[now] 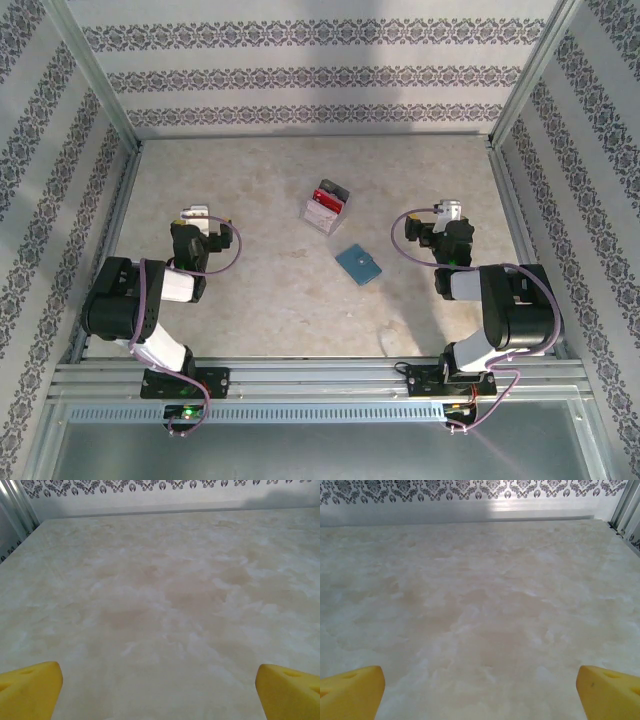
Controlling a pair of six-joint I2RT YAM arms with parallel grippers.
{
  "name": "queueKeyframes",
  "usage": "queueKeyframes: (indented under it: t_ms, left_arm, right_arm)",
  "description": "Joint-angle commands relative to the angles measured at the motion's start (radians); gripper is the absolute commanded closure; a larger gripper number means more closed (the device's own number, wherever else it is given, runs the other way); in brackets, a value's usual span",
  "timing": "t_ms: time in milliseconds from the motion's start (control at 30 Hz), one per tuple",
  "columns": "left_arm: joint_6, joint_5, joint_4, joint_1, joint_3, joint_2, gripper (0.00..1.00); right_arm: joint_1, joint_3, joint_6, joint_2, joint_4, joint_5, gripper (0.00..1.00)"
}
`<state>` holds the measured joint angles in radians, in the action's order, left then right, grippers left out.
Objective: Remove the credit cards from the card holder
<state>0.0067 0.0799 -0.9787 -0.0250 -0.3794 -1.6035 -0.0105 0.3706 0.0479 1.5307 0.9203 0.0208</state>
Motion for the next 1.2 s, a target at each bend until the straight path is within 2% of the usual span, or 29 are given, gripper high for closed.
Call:
queueKeyframes:
  t_ms: [0, 367, 567, 1167]
  left_arm:
    - [-0.013, 0.005, 0.0, 0.008, 0.005, 0.01, 0.01]
    - [-0.01, -0.005, -0.007, 0.008, 0.008, 0.01, 0.01]
    - [0.017, -0.08, 0.008, 0.008, 0.002, 0.011, 0.01]
    - [0.018, -0.081, 0.006, 0.008, 0.002, 0.01, 0.01]
  right_arm:
    - [0.004, 0.008, -0.008, -0.003, 0.02, 0.014, 0.02]
    - [0.004, 0.008, -0.008, -0.003, 0.02, 0.014, 0.02]
    - [0.004, 0.008, -0.008, -0.003, 0.02, 0.014, 0.02]
    - [0.004, 0.008, -0.007, -0.002, 0.02, 0.014, 0.02]
